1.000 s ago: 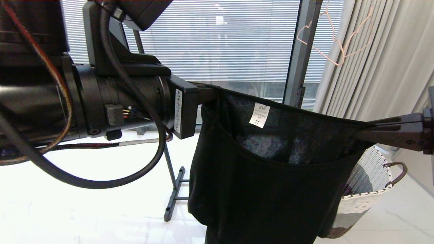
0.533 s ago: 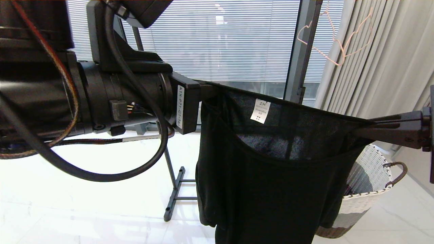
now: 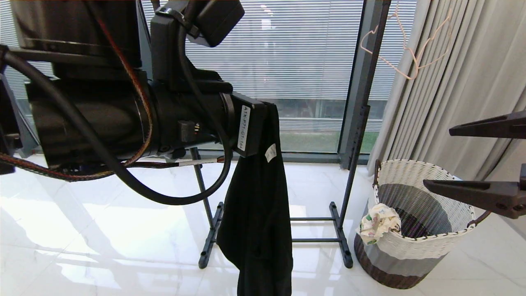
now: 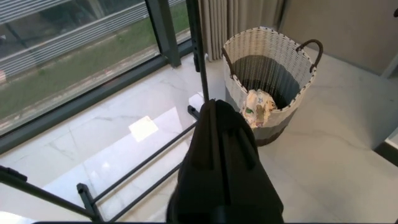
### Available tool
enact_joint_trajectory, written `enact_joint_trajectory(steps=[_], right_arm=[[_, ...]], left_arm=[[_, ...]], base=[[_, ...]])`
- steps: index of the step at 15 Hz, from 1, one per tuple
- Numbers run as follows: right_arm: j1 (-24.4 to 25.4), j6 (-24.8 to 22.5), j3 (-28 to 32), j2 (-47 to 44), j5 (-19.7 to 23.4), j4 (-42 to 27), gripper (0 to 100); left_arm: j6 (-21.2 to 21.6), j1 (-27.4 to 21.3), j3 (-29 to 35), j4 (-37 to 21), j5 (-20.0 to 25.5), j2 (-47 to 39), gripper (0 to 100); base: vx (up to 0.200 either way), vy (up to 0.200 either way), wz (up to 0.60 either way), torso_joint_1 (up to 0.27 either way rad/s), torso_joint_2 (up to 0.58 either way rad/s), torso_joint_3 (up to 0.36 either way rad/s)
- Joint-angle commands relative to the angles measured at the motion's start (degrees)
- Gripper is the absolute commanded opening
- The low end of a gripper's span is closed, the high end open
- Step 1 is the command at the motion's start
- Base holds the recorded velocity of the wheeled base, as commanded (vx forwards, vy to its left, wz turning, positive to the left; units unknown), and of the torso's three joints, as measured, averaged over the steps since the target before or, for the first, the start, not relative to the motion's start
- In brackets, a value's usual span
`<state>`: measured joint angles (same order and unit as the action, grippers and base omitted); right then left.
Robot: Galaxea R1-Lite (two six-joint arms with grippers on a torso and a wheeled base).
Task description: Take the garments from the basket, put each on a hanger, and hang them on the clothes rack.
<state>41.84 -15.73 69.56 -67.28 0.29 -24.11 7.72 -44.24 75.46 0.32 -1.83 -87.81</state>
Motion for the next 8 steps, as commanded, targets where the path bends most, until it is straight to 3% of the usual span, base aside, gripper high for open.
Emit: enact_joint_trajectory(steps=[1, 4, 8], right_arm=[[-2.2, 0.0, -0.7, 1.4, -1.0, -0.9, 100], [-7.7, -0.1, -2.7, 2.5, -7.3, -2.7, 100], [-15.3, -0.1, -6.6, 4.7, -7.7, -1.5, 100]], left_arm=[[0.0, 0.0, 0.1, 0.0, 0.0, -1.0, 0], [0.0, 1.1, -0.6, 0.0, -0.2, -0.8, 0], [0.1, 4.0, -0.8, -0.1, -0.2, -0.8, 0]], base=[[0.000, 0.000, 0.00, 0.000, 0.00, 0.000], [0.000, 0.000, 0.00, 0.000, 0.00, 0.000], [0.000, 0.000, 0.00, 0.000, 0.00, 0.000]])
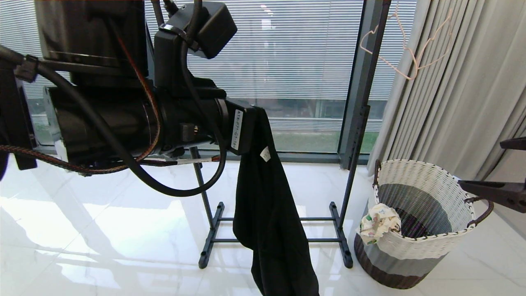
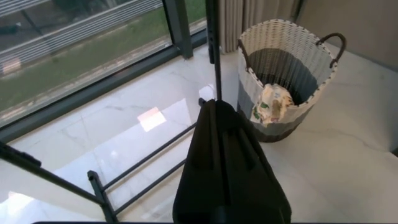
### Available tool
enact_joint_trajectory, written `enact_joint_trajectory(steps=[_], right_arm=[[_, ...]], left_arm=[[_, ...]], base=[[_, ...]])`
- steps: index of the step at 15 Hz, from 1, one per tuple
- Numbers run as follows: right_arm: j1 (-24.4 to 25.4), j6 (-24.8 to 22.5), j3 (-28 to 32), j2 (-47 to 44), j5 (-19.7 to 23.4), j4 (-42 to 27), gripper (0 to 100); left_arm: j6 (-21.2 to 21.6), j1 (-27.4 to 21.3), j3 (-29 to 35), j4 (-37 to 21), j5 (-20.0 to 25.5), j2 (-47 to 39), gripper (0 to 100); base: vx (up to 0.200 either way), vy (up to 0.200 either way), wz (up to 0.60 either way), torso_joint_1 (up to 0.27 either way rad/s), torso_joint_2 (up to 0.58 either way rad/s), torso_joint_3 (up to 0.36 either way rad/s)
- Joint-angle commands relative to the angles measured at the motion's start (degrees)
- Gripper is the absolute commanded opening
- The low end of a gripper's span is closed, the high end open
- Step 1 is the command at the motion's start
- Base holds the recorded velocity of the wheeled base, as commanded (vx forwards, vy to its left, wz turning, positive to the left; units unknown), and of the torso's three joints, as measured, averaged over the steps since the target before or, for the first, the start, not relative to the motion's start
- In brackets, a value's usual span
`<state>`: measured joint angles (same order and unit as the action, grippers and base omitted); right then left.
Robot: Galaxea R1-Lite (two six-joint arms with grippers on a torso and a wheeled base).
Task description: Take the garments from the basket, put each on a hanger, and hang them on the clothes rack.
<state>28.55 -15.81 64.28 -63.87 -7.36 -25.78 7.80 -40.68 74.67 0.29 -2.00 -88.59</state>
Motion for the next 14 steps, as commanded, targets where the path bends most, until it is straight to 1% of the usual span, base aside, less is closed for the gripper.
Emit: enact_joint_trajectory(steps=[1, 2, 3, 4, 5, 7, 8, 10, 12, 14], right_arm=[[-5.3, -0.1, -4.0, 2.7, -0.4, 1.3, 100], [-7.5, -0.2, -5.4, 3.6, -1.3, 1.3, 100], [-7.8, -0.2, -5.6, 3.7, -1.5, 1.3, 100], [-10.5, -0.2, -7.1, 4.4, -3.4, 1.3, 100], [-11.4, -0.1, -7.1, 4.5, -3.6, 1.3, 100], [-12.4, -0.1, -7.2, 4.4, -3.7, 2.0, 100], [-12.7, -0.2, -7.9, 4.5, -3.7, 2.1, 100], [-12.7, -0.1, -7.9, 4.5, -3.7, 2.1, 100], [-12.7, -0.1, -7.9, 4.4, -3.6, 2.6, 100], [-12.7, -0.1, -7.9, 4.4, -3.6, 3.2, 100]], left_arm=[[0.0, 1.0, 0.0, 0.0, 0.0, 0.0, 0], [0.2, 1.1, 0.0, 0.0, 0.1, 0.0, 0], [0.2, 1.1, -0.1, 0.0, 0.0, 0.0, 0], [0.3, 1.4, -0.3, 0.0, 0.1, 0.0, 0], [0.5, 1.5, -0.4, 0.0, 0.0, 0.1, 0], [0.5, 1.6, -0.6, 0.0, 0.0, 0.3, 0], [0.7, 2.7, -1.3, -0.1, 0.0, 0.8, 0], [2.7, 4.0, -2.5, -0.1, 0.1, 1.7, 0], [3.0, 4.8, -2.9, -0.1, 0.1, 2.1, 0], [3.1, 5.1, -3.0, -0.1, 0.1, 2.0, 0]], base=[[0.000, 0.000, 0.00, 0.000, 0.00, 0.000], [0.000, 0.000, 0.00, 0.000, 0.00, 0.000], [0.000, 0.000, 0.00, 0.000, 0.00, 0.000], [0.000, 0.000, 0.00, 0.000, 0.00, 0.000], [0.000, 0.000, 0.00, 0.000, 0.00, 0.000], [0.000, 0.000, 0.00, 0.000, 0.00, 0.000], [0.000, 0.000, 0.00, 0.000, 0.00, 0.000], [0.000, 0.000, 0.00, 0.000, 0.00, 0.000], [0.000, 0.000, 0.00, 0.006, -0.04, -0.016], [0.000, 0.000, 0.00, 0.073, -0.30, -0.227]])
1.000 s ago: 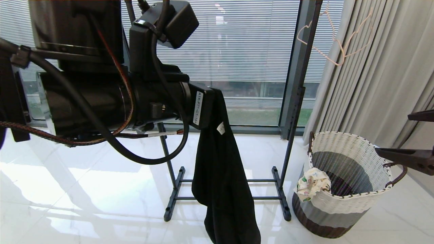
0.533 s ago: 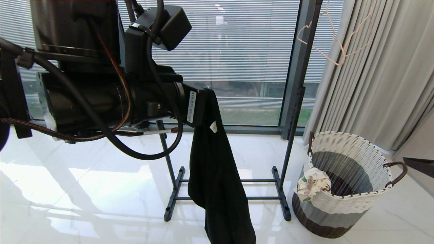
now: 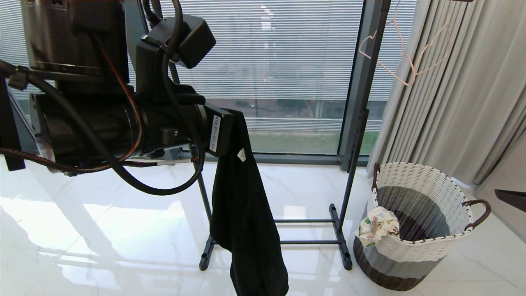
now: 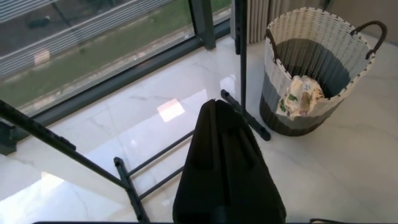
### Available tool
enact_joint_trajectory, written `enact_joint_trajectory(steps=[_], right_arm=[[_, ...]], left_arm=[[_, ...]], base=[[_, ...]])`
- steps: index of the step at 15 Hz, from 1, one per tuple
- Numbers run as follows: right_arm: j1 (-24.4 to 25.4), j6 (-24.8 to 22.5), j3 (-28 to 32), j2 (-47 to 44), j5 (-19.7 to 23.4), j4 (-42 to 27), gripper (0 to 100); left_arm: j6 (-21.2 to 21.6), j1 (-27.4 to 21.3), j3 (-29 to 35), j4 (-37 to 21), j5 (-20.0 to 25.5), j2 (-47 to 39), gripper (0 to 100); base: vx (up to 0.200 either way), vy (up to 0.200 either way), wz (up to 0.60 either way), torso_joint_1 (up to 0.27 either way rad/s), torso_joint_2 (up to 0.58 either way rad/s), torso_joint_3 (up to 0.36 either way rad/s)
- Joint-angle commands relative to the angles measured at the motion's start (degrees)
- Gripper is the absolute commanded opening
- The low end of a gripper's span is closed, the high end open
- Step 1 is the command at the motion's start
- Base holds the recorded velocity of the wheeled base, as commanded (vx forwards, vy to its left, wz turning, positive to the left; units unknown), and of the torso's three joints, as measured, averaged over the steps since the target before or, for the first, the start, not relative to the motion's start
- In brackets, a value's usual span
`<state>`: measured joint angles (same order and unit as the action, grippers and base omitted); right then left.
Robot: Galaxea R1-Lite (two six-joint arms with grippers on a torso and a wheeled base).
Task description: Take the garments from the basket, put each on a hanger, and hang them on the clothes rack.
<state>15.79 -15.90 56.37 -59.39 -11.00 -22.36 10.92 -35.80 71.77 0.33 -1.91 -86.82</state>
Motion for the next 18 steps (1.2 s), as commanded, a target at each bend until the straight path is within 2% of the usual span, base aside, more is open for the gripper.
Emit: enact_joint_trajectory(steps=[1, 5, 16, 18], right_arm=[[0.0, 0.0, 0.0, -0.2, 0.0, -0.2, 100], [-0.1, 0.0, 0.0, 0.0, 0.0, -0.2, 100], [-0.1, 0.0, -0.4, 0.2, 0.0, 0.2, 100], [-0.1, 0.0, -0.8, 0.2, 0.0, 0.2, 100]], left_arm=[[0.1, 0.4, -0.1, -0.2, 0.0, 0.2, 0], [1.0, 1.9, -0.3, -0.2, 0.0, 0.2, 0], [1.0, 2.2, -2.0, -0.2, 0.0, 1.3, 0], [0.9, 4.0, -2.4, -0.1, 0.0, 1.3, 0]], base=[[0.000, 0.000, 0.00, 0.027, -0.15, -0.266], [0.000, 0.000, 0.00, 0.160, -0.48, -0.292], [0.000, 0.000, 0.00, 0.194, -0.48, -0.282], [0.000, 0.000, 0.00, 0.215, -0.50, -0.276]])
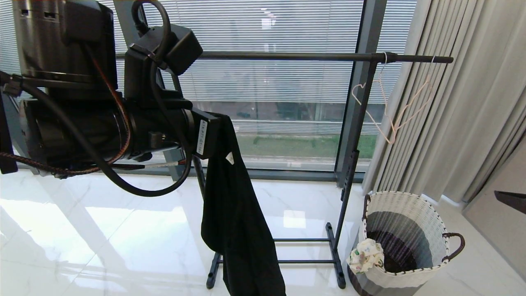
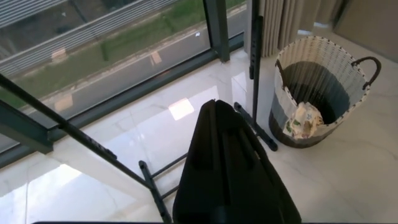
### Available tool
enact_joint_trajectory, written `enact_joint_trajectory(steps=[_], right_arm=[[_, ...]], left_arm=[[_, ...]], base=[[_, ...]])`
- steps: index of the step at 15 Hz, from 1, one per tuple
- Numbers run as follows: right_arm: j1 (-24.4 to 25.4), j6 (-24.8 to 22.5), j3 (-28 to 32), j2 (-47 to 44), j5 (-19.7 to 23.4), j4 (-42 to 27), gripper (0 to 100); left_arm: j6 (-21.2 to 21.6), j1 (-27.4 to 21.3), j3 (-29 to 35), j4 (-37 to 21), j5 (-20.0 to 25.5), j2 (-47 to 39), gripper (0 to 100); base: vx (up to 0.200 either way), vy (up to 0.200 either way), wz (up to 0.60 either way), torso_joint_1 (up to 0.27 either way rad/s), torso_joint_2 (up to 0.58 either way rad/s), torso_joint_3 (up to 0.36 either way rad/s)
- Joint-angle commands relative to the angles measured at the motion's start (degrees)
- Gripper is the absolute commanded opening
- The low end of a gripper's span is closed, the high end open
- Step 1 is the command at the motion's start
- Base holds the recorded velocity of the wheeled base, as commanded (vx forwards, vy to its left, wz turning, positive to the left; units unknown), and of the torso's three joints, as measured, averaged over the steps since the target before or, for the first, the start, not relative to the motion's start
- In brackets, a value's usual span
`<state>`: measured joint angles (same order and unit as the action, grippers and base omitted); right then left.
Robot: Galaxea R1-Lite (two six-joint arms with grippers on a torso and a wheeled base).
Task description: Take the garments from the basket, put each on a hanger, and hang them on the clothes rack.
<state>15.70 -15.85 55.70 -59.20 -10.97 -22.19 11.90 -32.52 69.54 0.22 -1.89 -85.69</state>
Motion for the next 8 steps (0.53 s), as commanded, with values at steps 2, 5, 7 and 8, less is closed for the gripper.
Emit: enact_joint_trajectory(steps=[2, 5, 7, 8], right_arm=[[0.0, -0.1, -0.2, -0.1, 0.0, 0.0, 100], [0.0, 0.4, -0.2, -0.3, 0.1, 0.2, 100], [0.0, 2.1, -0.8, -1.0, 0.6, 2.9, 100], [0.0, 4.2, -1.3, -1.9, 0.9, 5.7, 100]], left_arm=[[0.2, 2.4, -0.1, 0.3, 0.0, -0.1, 0], [2.0, 8.1, -0.9, 2.4, -0.1, 0.0, 0], [2.0, 10.1, -1.5, 2.5, -2.2, 0.3, 0], [2.0, 10.4, -1.4, 2.5, -4.6, 0.3, 0]], base=[[0.000, 0.000, 0.00, 0.232, -0.52, -0.288], [0.000, 0.000, 0.00, 0.175, -0.39, -0.214], [0.000, 0.000, 0.00, 0.049, -0.10, -0.058], [0.000, 0.000, 0.00, 0.000, 0.00, 0.000]])
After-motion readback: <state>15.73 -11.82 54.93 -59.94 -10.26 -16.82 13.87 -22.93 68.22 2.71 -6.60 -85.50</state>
